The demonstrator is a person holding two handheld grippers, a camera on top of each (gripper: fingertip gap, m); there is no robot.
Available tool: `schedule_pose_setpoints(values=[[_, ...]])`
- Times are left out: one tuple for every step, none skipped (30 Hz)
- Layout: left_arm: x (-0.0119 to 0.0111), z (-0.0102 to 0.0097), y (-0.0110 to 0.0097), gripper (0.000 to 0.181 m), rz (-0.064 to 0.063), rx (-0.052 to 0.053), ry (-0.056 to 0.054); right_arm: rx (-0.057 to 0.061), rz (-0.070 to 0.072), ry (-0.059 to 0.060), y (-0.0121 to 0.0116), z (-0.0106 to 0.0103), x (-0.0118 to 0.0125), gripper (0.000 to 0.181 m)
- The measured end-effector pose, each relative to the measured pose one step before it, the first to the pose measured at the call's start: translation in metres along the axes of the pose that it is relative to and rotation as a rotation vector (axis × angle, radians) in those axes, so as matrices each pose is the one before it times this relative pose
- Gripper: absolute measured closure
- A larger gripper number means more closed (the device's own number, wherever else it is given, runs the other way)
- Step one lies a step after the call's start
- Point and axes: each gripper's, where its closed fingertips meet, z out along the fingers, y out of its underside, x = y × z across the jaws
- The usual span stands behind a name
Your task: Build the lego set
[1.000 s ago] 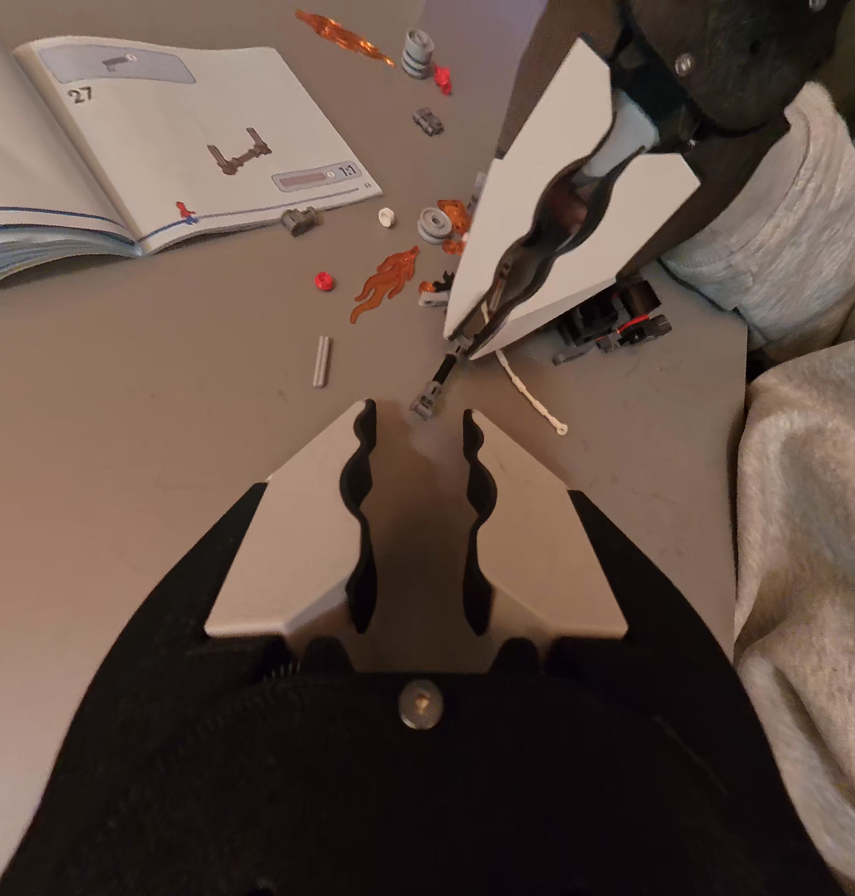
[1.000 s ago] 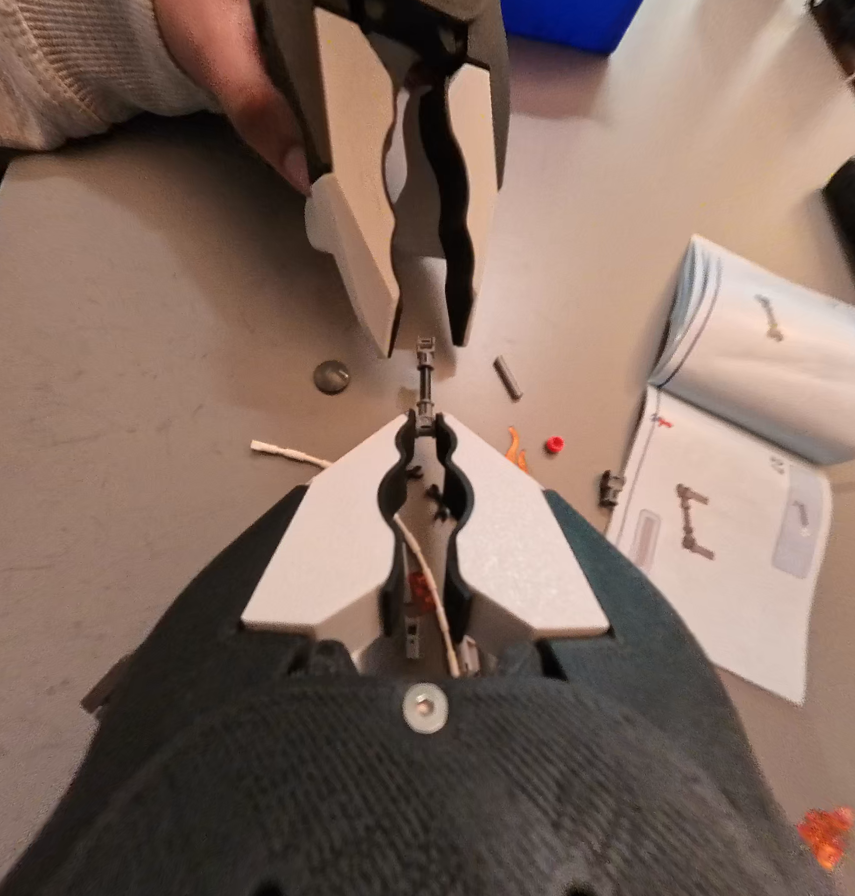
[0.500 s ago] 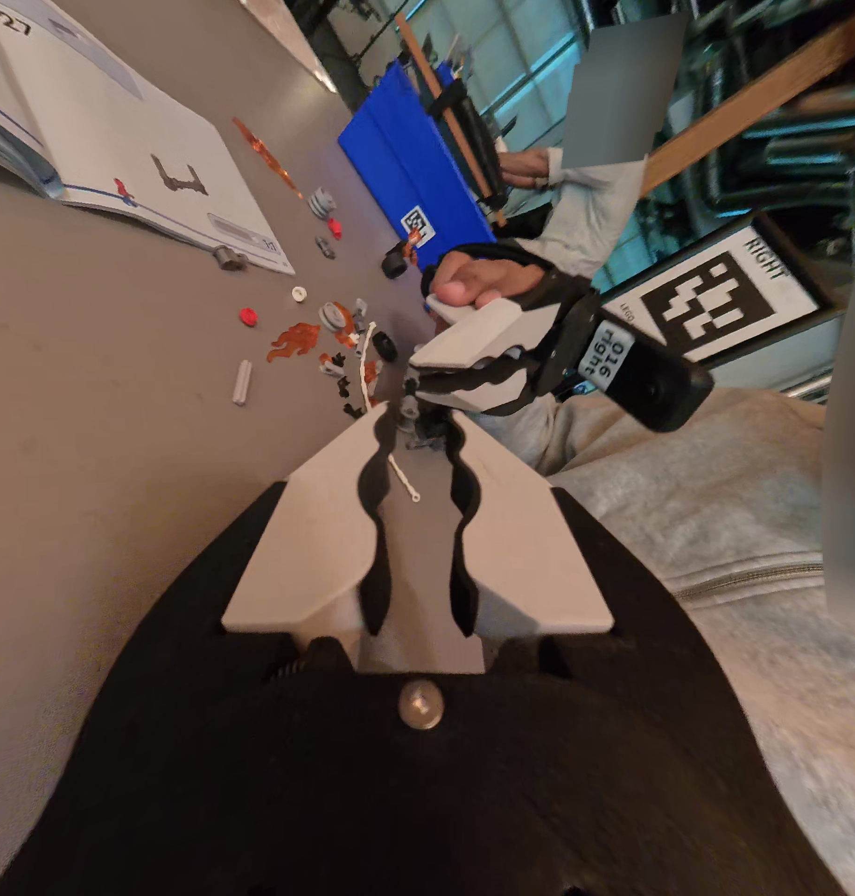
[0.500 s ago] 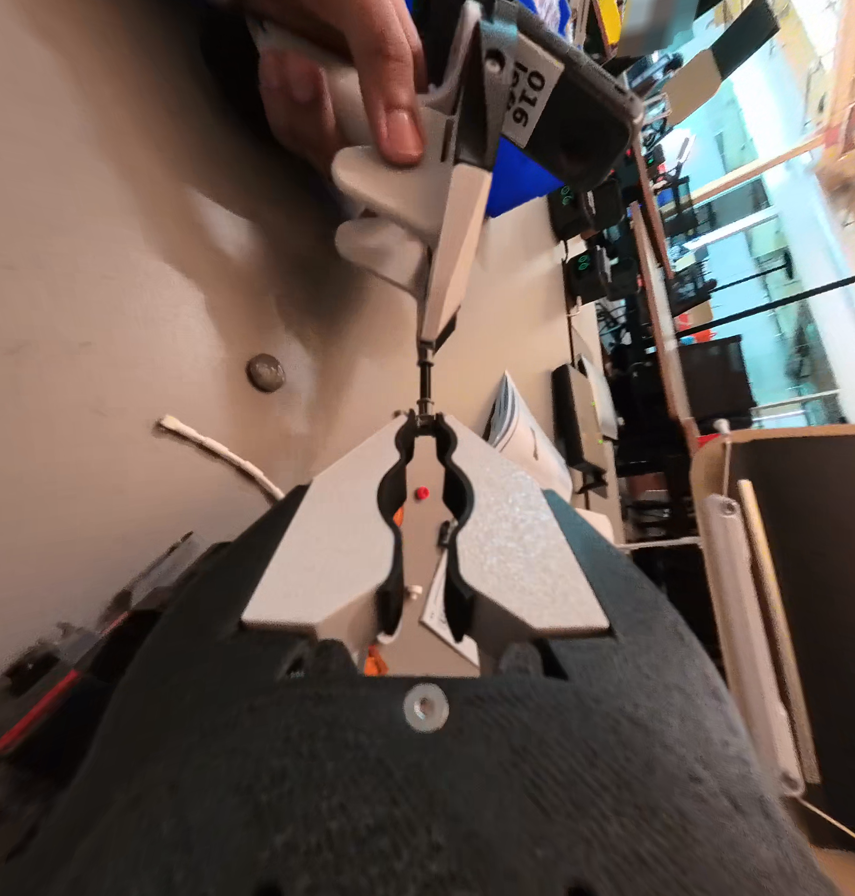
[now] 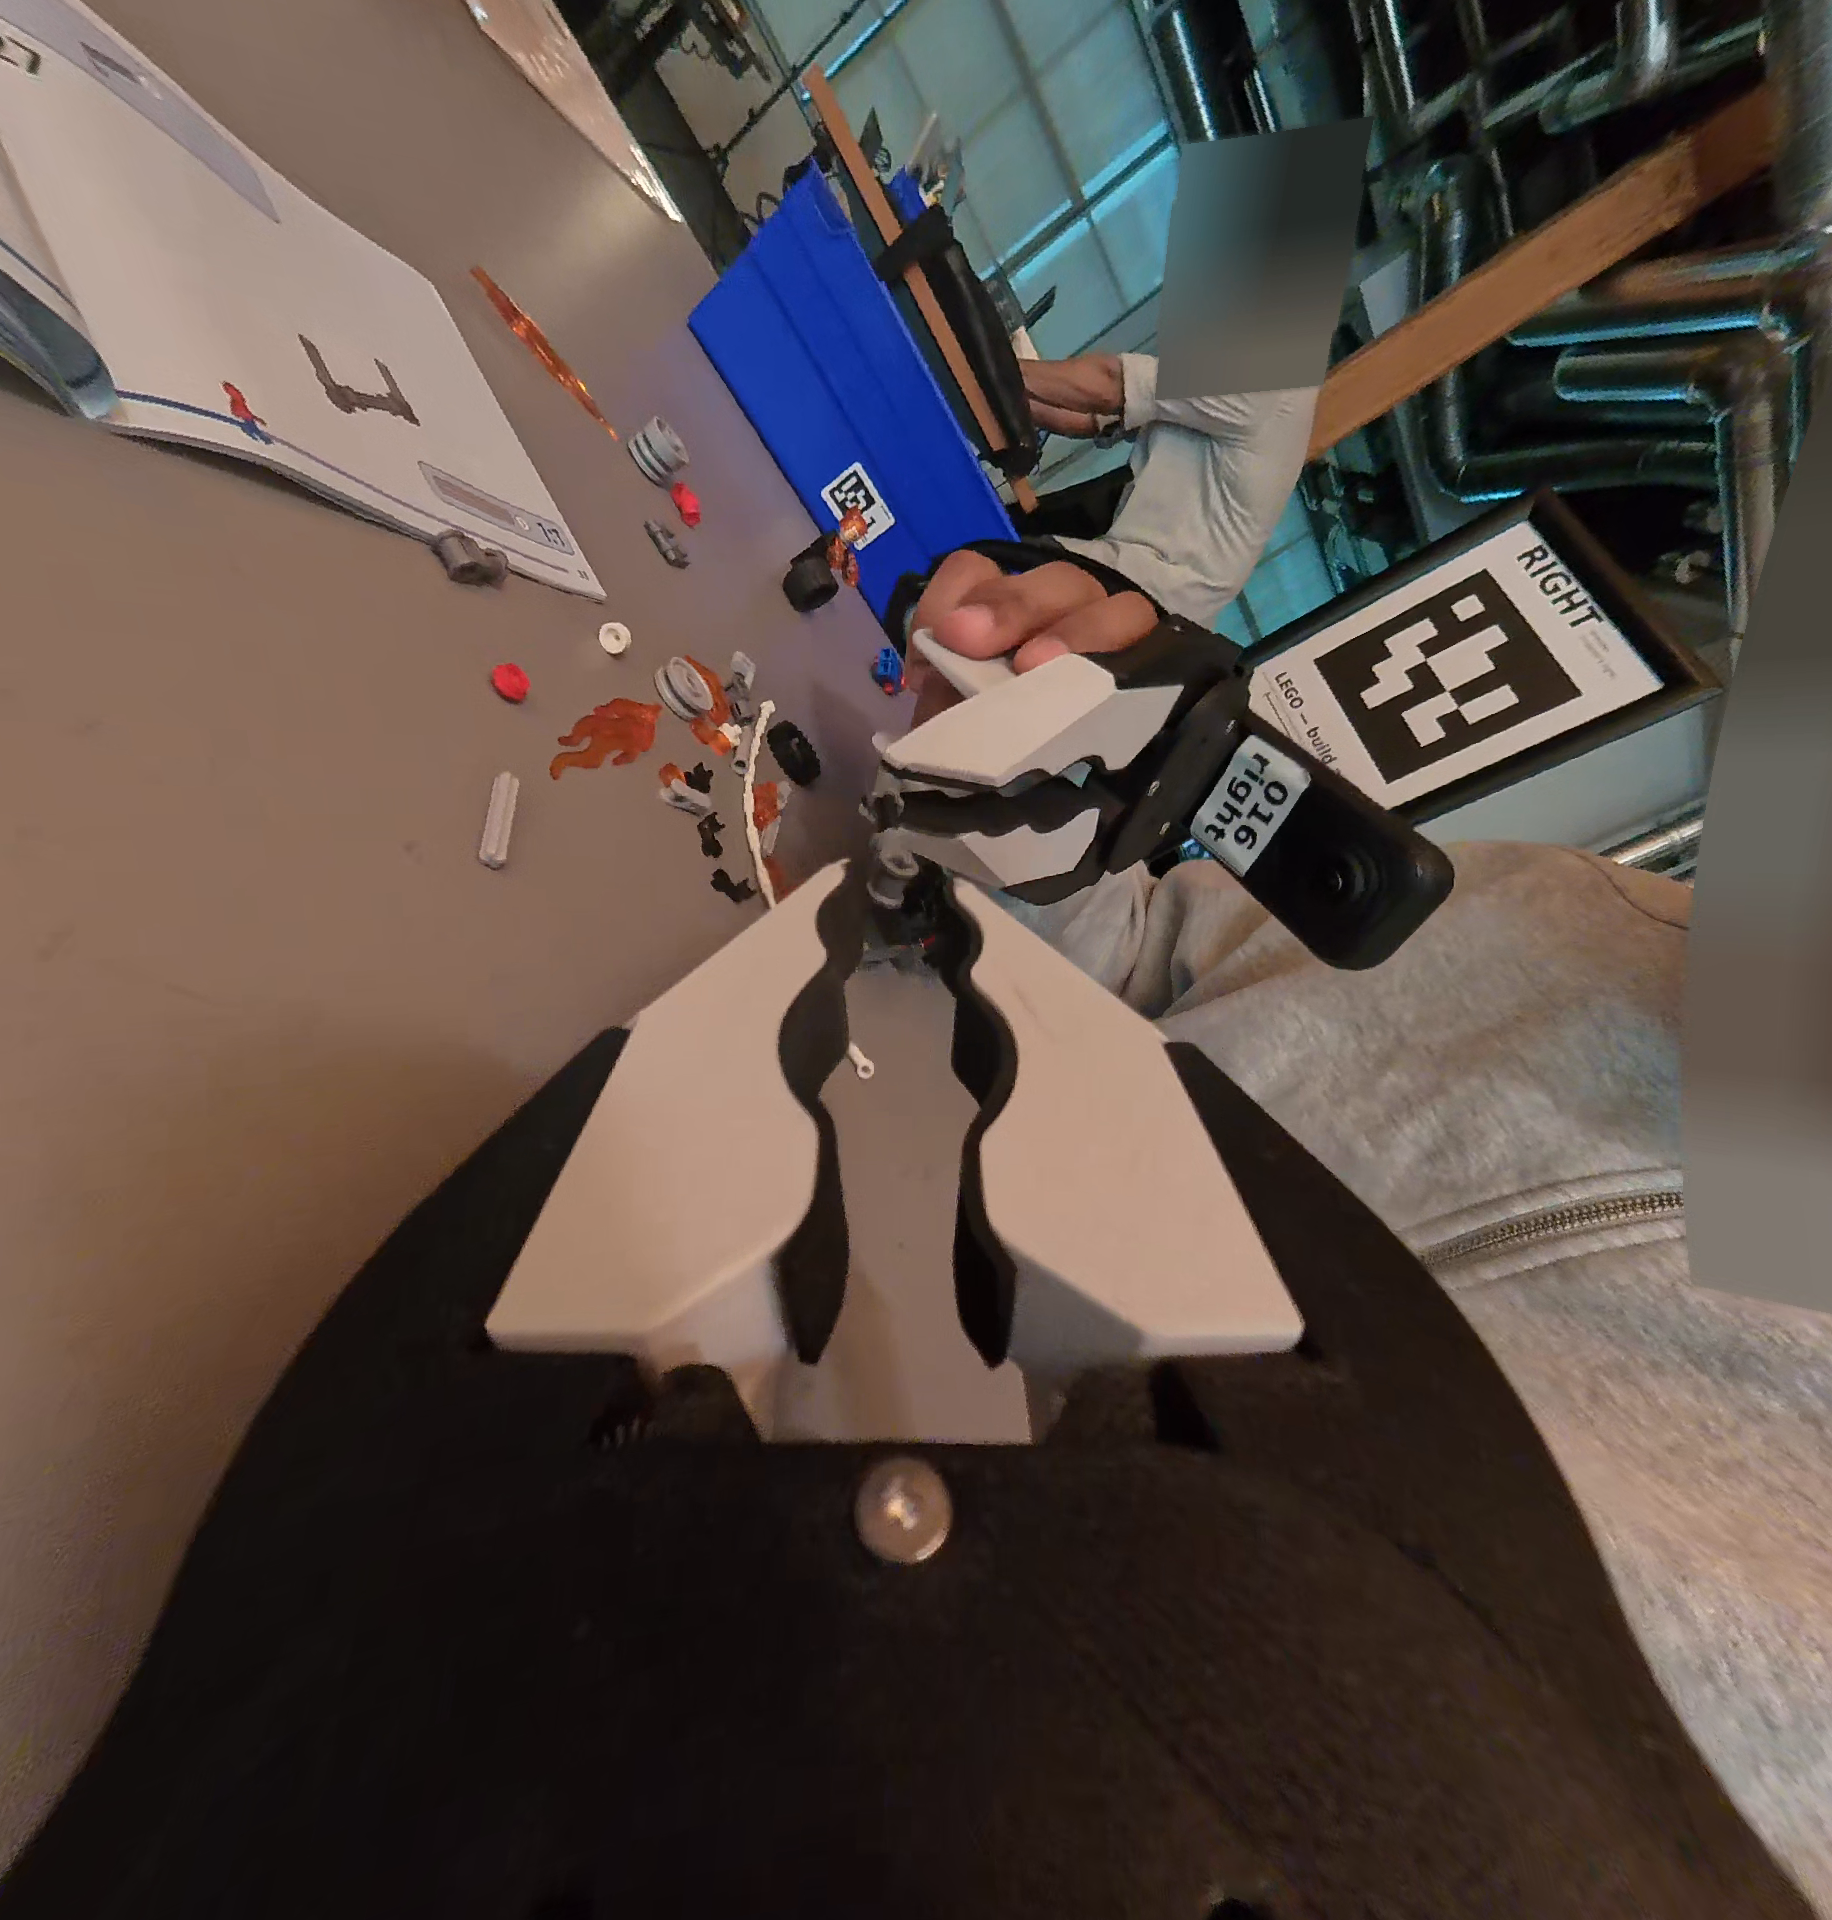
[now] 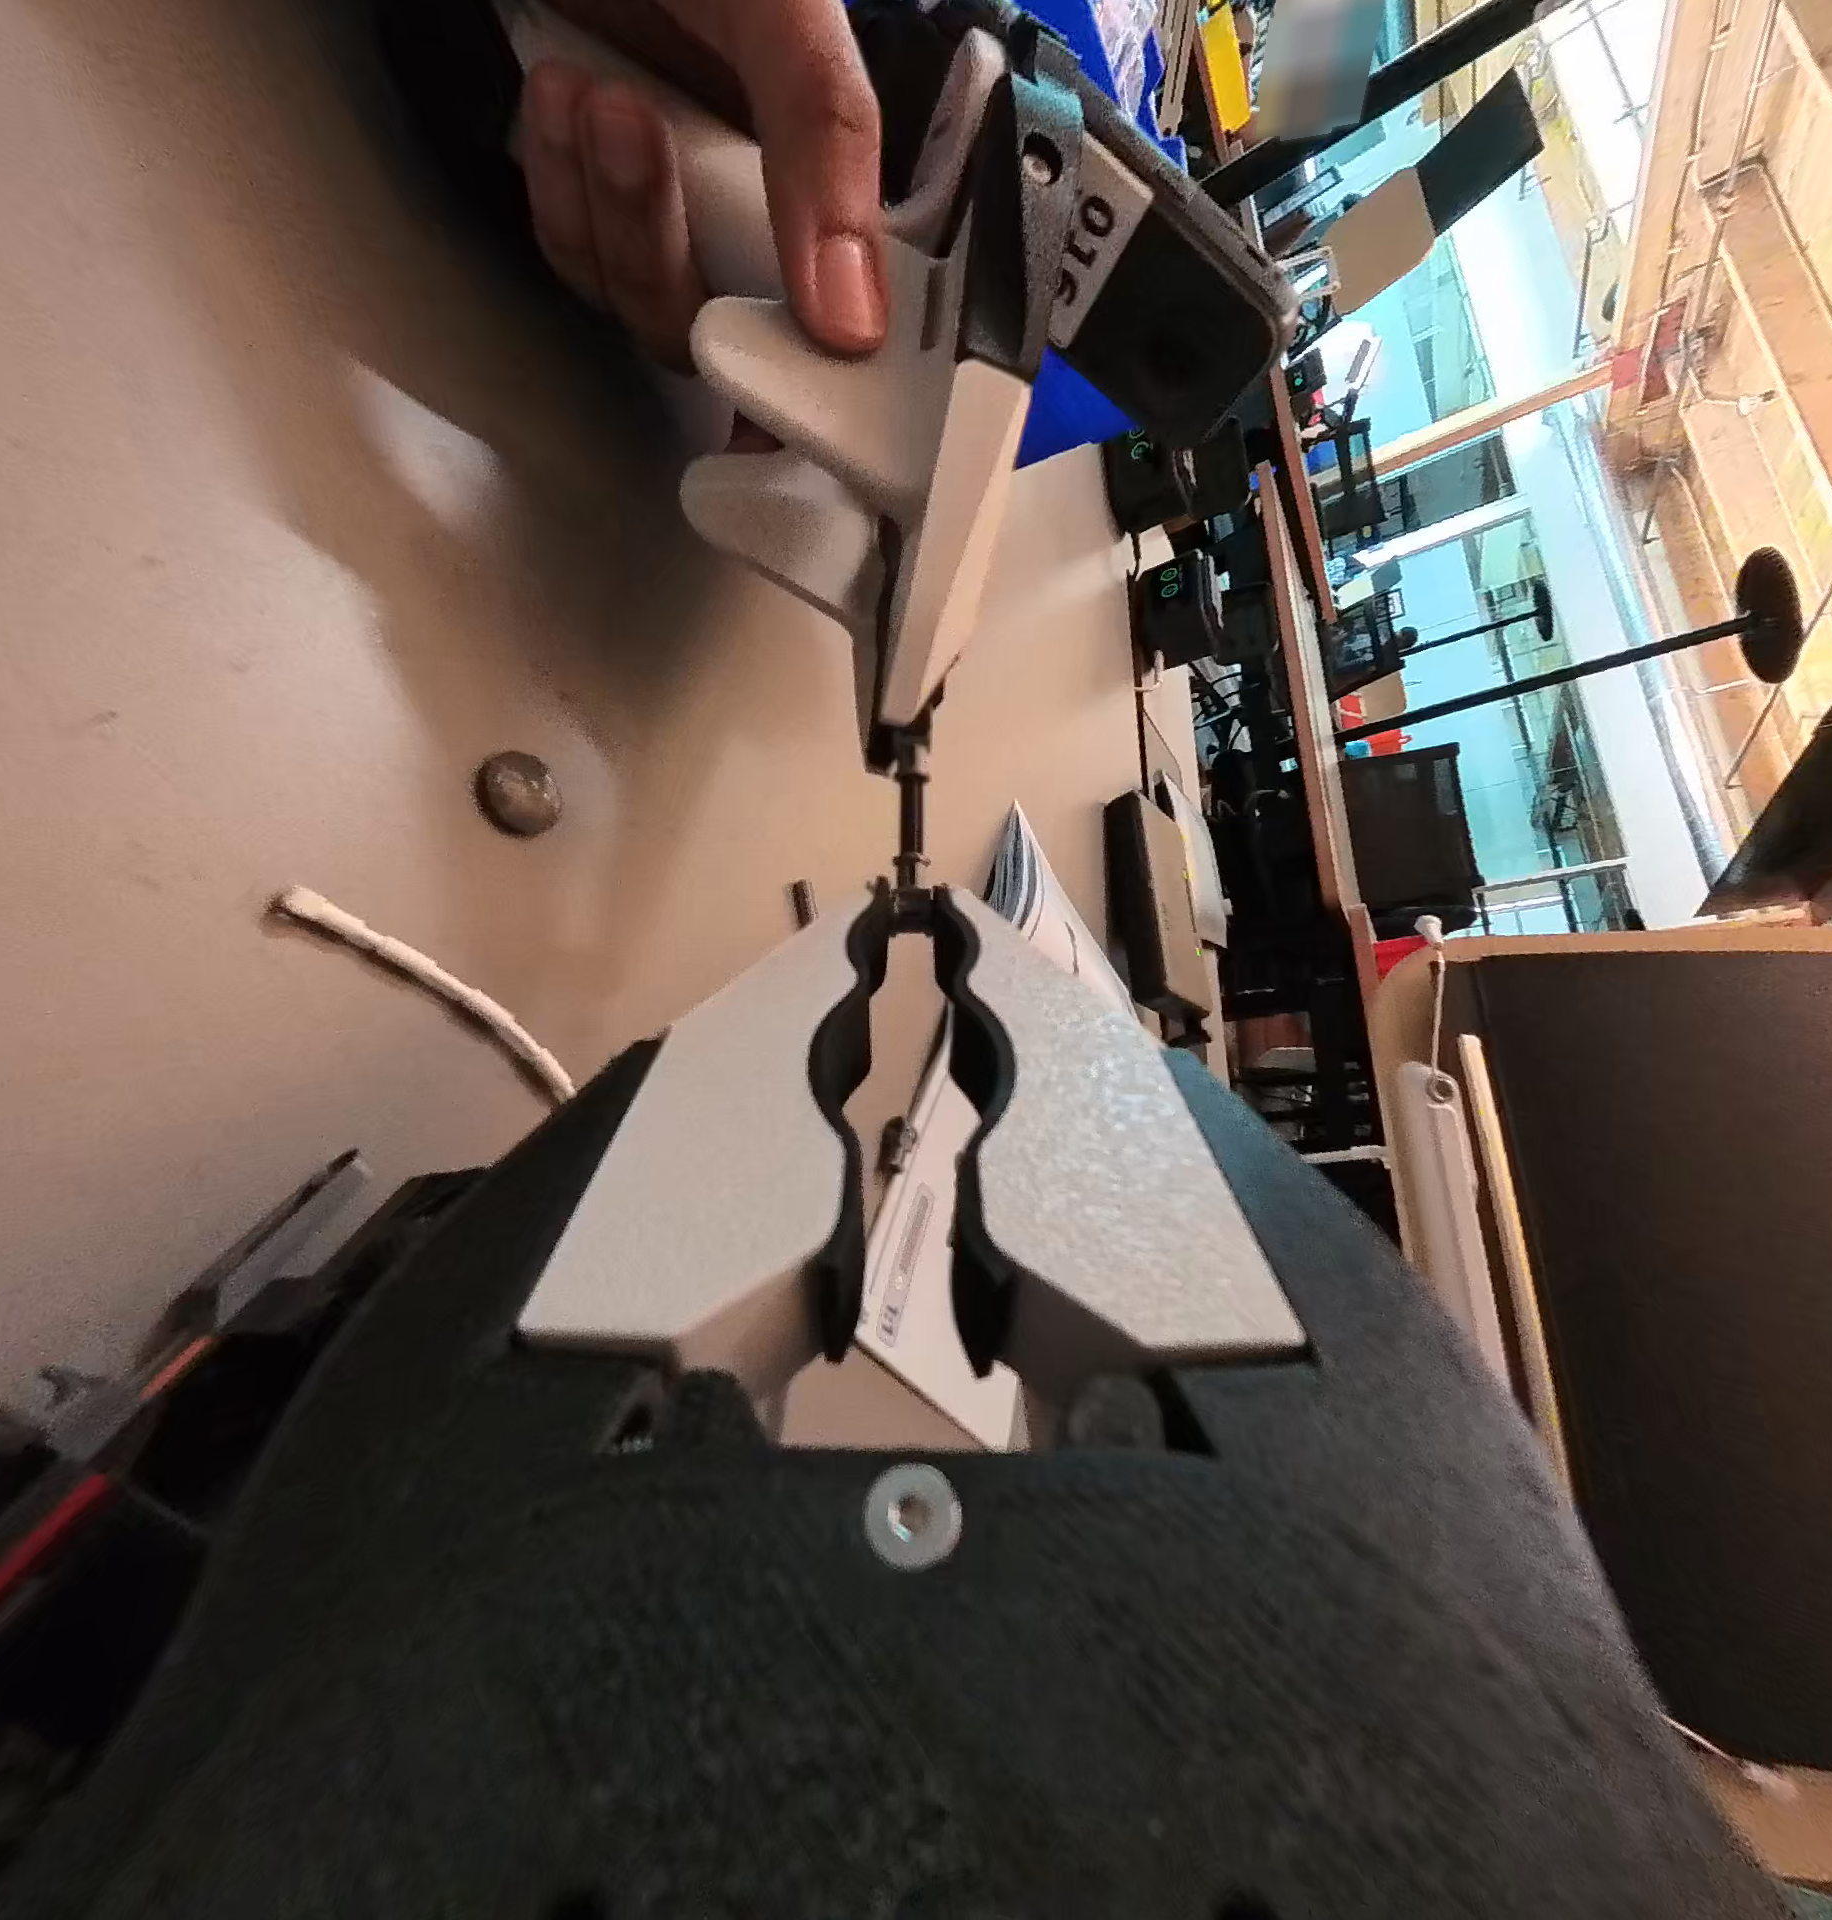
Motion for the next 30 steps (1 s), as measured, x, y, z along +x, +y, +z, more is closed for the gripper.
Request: schedule_pose_setpoints(values=[[-0.00018,0.00060,0.00106,0.171,0.0031,-0.0072,-0.0030,-0.0001,-0.0011,0.0046,0.00008,-0.00016,0.00057,0.176],[-0.00048,0.00041,0.00070,0.173,0.0018,-0.0047,-0.0040,0.0003,0.0018,0.0025,0.00023,0.00001,0.00036,0.176],[0.00013,0.00008,0.00047,0.177,0.0024,-0.0033,-0.0006,0.0007,0.0030,0.0015,0.00023,-0.00007,0.00047,0.175],[0.00022,0.00004,0.00023,0.177,0.0031,-0.0018,-0.0003,0.0015,0.0031,-0.0002,0.00015,0.00002,0.00015,0.175],[-0.00016,0.00009,0.00018,0.177,0.0044,-0.0020,-0.0038,0.0013,0.0031,-0.0012,0.00009,0.00001,-0.00004,0.175],[-0.00031,0.00014,0.00028,0.177,0.0063,-0.0033,-0.0062,0.0009,0.0042,-0.0009,0.00007,0.00014,0.00008,0.175],[-0.00031,-0.00004,0.00024,0.177,0.0078,-0.0028,-0.0065,0.0033,0.0090,-0.0010,0.00014,0.00025,0.00003,0.175],[-0.00084,-0.00019,-0.00002,0.178,0.0073,-0.0015,-0.0091,0.0109,0.0217,0.0015,-0.00061,0.00025,0.00056,0.174],[-0.00106,-0.00030,0.00003,0.178,0.0067,-0.0018,-0.0101,0.0224,0.0433,0.0017,-0.00121,0.00022,0.00102,0.171],[-0.00040,-0.00033,0.00005,0.179,0.0082,-0.0015,-0.0066,0.0275,0.0636,-0.0115,-0.00157,0.00023,0.00022,0.163],[0.00011,-0.00046,-0.00012,0.181,0.0113,-0.0011,-0.0043,0.0194,0.0754,-0.0282,-0.00061,0.00028,-0.00102,0.158],[0.00008,-0.00035,-0.00051,0.181,0.0110,0.0017,-0.0056,0.0095,0.0760,-0.0317,0.00036,0.00000,-0.00066,0.157],[0.00053,-0.00037,-0.00059,0.181,0.0082,0.0024,-0.0011,0.0080,0.0684,-0.0258,0.00020,-0.00062,0.00047,0.158],[0.00074,-0.00021,-0.00043,0.181,0.0015,0.0031,0.0037,0.0107,0.0559,-0.0221,-0.00018,-0.00103,0.00064,0.160],[-0.00009,-0.00001,0.00010,0.181,-0.0063,0.0006,0.0034,0.0105,0.0401,-0.0191,-0.00043,-0.00117,0.00028,0.164],[-0.00075,0.00020,0.00060,0.181,-0.0104,-0.0025,0.0013,0.0070,0.0255,-0.0124,-0.00031,-0.00104,0.00030,0.167],[-0.00063,0.00044,0.00088,0.181,-0.0091,-0.0044,0.0014,0.0011,0.0127,-0.0084,0.00018,-0.00052,-0.00007,0.169],[-0.00033,0.00066,0.00089,0.181,-0.0043,-0.0052,0.0008,-0.0046,0.0008,-0.0065,0.00076,0.00026,-0.00074,0.171],[-0.00017,0.00063,0.00095,0.181,-0.0001,-0.0058,-0.0012,-0.0076,-0.0083,-0.0047,0.00118,0.00076,-0.00140,0.173],[0.00007,0.00072,0.00100,0.181,0.0013,-0.0065,-0.0005,-0.0099,-0.0132,-0.0052,0.00149,0.00127,-0.00206,0.174],[0.00023,0.00053,0.00073,0.181,0.0009,-0.0050,0.0010,-0.0131,-0.0162,-0.0053,0.00179,0.00162,-0.00239,0.176],[-0.00054,0.00017,0.00040,0.181,-0.0014,-0.0020,-0.0028,-0.0130,-0.0181,-0.0027,0.00183,0.00141,-0.00206,0.176],[-0.00117,-0.00028,-0.00023,0.181,-0.0034,0.0021,-0.0054,-0.0080,-0.0146,-0.0013,0.00109,0.00110,-0.00141,0.176],[-0.00129,-0.00058,-0.00077,0.181,-0.0051,0.0047,-0.0047,-0.0043,-0.0045,-0.0026,0.00055,0.00074,-0.00103,0.176],[-0.00216,-0.00096,-0.00138,0.180,-0.0046,0.0088,-0.0115,-0.0065,0.0066,-0.0053,0.00088,0.00043,-0.00049,0.176],[-0.00364,-0.00157,-0.00193,0.174,-0.0012,0.0120,-0.0234,-0.0101,0.0154,-0.0070,0.00167,0.00027,0.00017,0.176],[-0.00443,-0.00206,-0.00234,0.168,0.0027,0.0133,-0.0303,-0.0117,0.0230,-0.0089,0.00206,0.00015,0.00038,0.176],[-0.00383,-0.00217,-0.00247,0.164,0.0052,0.0140,-0.0275,-0.0130,0.0306,-0.0153,0.00257,0.00031,-0.00025,0.176],[-0.00261,-0.00212,-0.00278,0.160,0.0060,0.0164,-0.0189,-0.0162,0.0388,-0.0266,0.00309,0.00076,-0.00171,0.176],[-0.00162,-0.00190,-0.00266,0.157,0.0046,0.0167,-0.0117,-0.0218,0.0457,-0.0360,0.00366,0.00142,-0.00324,0.176]])
